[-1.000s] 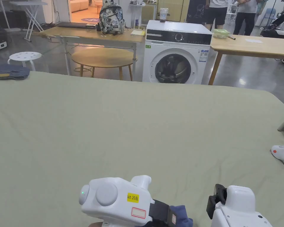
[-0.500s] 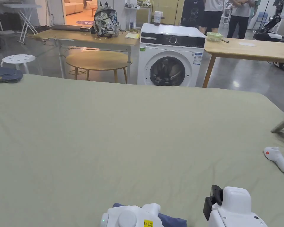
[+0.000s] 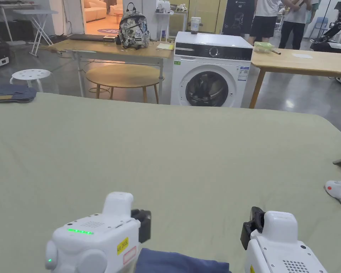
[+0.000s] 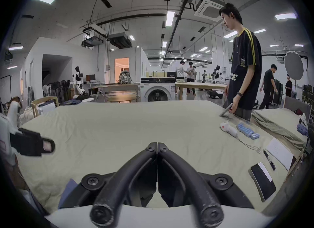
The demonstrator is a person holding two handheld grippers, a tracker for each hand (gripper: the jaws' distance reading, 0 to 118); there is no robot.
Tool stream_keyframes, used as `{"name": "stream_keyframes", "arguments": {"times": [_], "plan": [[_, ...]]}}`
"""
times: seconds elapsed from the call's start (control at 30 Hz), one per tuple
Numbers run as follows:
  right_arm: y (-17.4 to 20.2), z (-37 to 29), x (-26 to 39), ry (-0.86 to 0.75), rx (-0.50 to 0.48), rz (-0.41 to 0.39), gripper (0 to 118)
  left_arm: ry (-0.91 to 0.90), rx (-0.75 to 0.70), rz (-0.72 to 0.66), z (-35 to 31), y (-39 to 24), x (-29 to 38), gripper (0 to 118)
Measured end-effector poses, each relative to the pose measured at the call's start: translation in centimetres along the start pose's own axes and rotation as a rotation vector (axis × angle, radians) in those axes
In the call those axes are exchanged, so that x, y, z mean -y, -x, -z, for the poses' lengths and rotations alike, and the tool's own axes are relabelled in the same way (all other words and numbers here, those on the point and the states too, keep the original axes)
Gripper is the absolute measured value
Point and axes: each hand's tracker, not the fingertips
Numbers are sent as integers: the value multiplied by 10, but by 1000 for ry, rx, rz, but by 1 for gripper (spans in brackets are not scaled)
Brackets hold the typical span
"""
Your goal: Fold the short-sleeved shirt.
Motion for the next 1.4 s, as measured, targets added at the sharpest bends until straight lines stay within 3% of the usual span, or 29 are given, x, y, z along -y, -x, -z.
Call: {"name": "stream_keyframes", "arguments": {"times": [0.23,0.33,0.63,1.0,1.2,1.4], "plan": [[16,-1,-10,-99,-16,4,0,-320,-283,174,-23,8,9,0],[20,-4,-15,-136,-17,2,0,-402,-303,189,-28,13,14,0],[19,-19,-13,-144,-16,-25,0,-394,-344,187,-26,18,18,0],[37,-34,81,252,-191,-146,0,-243,-322,86,-23,43,31,0],[41,0,110,365,-78,-133,0,-176,-318,30,-32,56,47,0],[36,9,124,392,-81,-119,0,-42,-194,-77,-39,70,53,0]]}}
